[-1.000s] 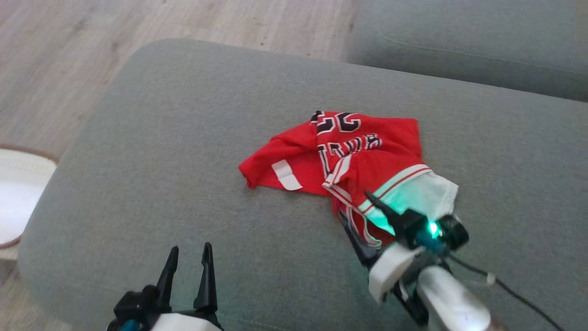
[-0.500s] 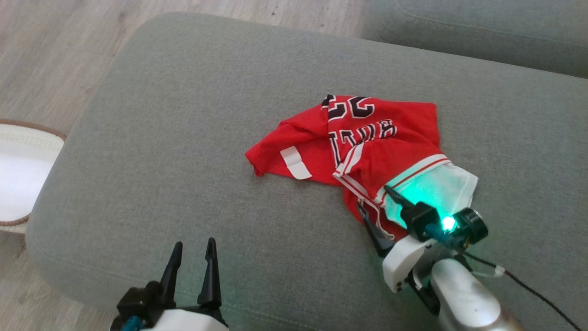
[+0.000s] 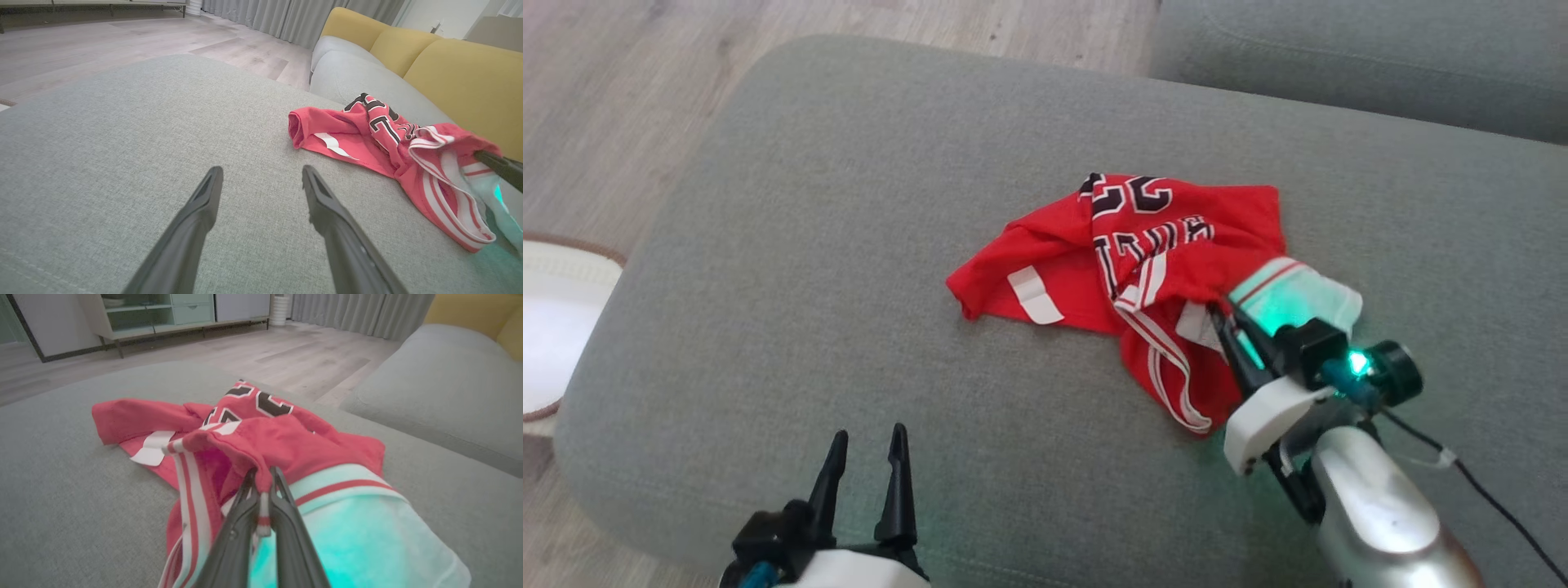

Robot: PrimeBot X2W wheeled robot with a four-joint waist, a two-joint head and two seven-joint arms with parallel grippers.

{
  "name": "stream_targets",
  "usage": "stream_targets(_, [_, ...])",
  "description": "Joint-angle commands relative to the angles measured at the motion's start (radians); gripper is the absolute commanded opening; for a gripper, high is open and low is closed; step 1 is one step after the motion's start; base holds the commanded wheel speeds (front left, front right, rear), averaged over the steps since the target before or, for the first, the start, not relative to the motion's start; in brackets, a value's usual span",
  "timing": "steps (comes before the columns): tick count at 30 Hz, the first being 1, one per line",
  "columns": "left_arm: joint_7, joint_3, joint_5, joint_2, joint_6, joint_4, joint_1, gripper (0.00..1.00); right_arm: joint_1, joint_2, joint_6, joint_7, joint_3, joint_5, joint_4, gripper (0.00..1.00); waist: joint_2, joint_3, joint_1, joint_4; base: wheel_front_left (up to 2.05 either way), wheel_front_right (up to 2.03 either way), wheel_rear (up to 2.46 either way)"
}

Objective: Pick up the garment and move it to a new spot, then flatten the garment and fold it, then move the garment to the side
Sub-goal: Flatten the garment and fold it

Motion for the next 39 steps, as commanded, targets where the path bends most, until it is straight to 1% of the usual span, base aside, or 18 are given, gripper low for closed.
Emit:
stream_targets(1, [-0.012, 0.043, 0.01, 0.001, -0.003, -0.022, -0.041, 1.0, -0.057, 0.011, 0.007, -0.009, 0.006, 0.008, -0.048, 0.0, 0.0, -0.009, 0.0, -0.011, 0.0, 0.0, 0.0])
stream_targets(5, [-0.012, 0.044, 0.014, 0.001, -0.005, -0.018, -0.035, 1.0, -0.07, 0.011, 0.007, 0.007, 0.016, 0.072, -0.097, 0.0, 0.0, -0.026, 0.0, -0.025, 0.0, 0.0, 0.0])
stream_targets(7, [-0.012, 0.044, 0.014, 0.001, -0.006, -0.015, -0.033, 1.0, -0.091, 0.011, 0.007, 0.017, 0.021, 0.14, -0.146, 0.0, 0.0, -0.042, 0.0, -0.031, 0.0, 0.0, 0.0])
stream_targets(8, [-0.012, 0.044, 0.014, 0.001, -0.006, -0.014, -0.032, 1.0, -0.104, 0.011, 0.007, 0.02, 0.018, 0.142, -0.162, 0.0, 0.0, -0.045, 0.0, -0.032, 0.0, 0.0, 0.0])
stream_targets(12, [-0.012, 0.046, 0.013, 0.004, -0.008, -0.014, -0.031, 1.0, -0.155, 0.011, 0.007, 0.048, -0.022, 0.095, -0.202, 0.0, 0.0, -0.052, 0.0, -0.036, 0.0, 0.0, 0.0])
stream_targets(16, [-0.013, 0.044, 0.016, 0.002, -0.011, -0.016, -0.037, 1.0, -0.217, 0.0, 0.007, 0.083, -0.115, -0.008, -0.182, 0.0, 0.0, -0.043, 0.0, -0.031, 0.0, 0.0, 0.0])
stream_targets(20, [-0.012, 0.033, 0.02, -0.005, -0.018, -0.013, -0.048, 1.0, -0.279, -0.071, 0.007, 0.105, -0.208, -0.075, -0.096, 0.0, 0.0, -0.025, 0.0, -0.003, 0.0, 0.0, 0.0])
stream_targets(21, [-0.012, 0.033, 0.02, -0.005, -0.018, -0.013, -0.048, 1.0, -0.279, -0.071, 0.007, 0.105, -0.208, -0.075, -0.096, 0.0, 0.0, -0.025, 0.0, -0.003, 0.0, 0.0, 0.0])
stream_targets(29, [-0.012, 0.018, 0.029, -0.011, -0.034, -0.001, -0.078, 1.0, -0.402, -0.267, 0.007, 0.106, -0.343, -0.198, 0.099, 0.0, 0.0, 0.036, 0.0, 0.077, 0.0, 0.0, 0.0])
stream_targets(34, [-0.012, 0.01, 0.036, -0.011, -0.037, 0.002, -0.089, 1.0, -0.465, -0.344, 0.007, 0.095, -0.404, -0.283, 0.16, 0.0, 0.0, 0.077, 0.0, 0.11, 0.0, 0.0, 0.0])
stream_targets(37, [-0.012, 0.009, 0.039, -0.01, -0.04, 0.001, -0.097, 1.0, -0.509, -0.365, 0.007, 0.061, -0.42, -0.328, 0.182, 0.0, 0.0, 0.1, 0.0, 0.118, 0.0, 0.0, 0.0])
stream_targets(38, [-0.012, 0.009, 0.039, -0.009, -0.041, 0.002, -0.1, 1.0, -0.523, -0.369, 0.007, 0.049, -0.422, -0.345, 0.19, 0.36, 0.0, 0.106, 0.0, 0.118, 0.0, 0.0, 0.0])
stream_targets(39, [-0.012, 0.008, 0.04, -0.01, -0.042, 0.003, -0.103, 1.0, -0.534, -0.371, 0.007, 0.039, -0.419, -0.358, 0.204, 0.68, 0.0, 0.111, 0.0, 0.119, 0.0, 0.0, 0.0])
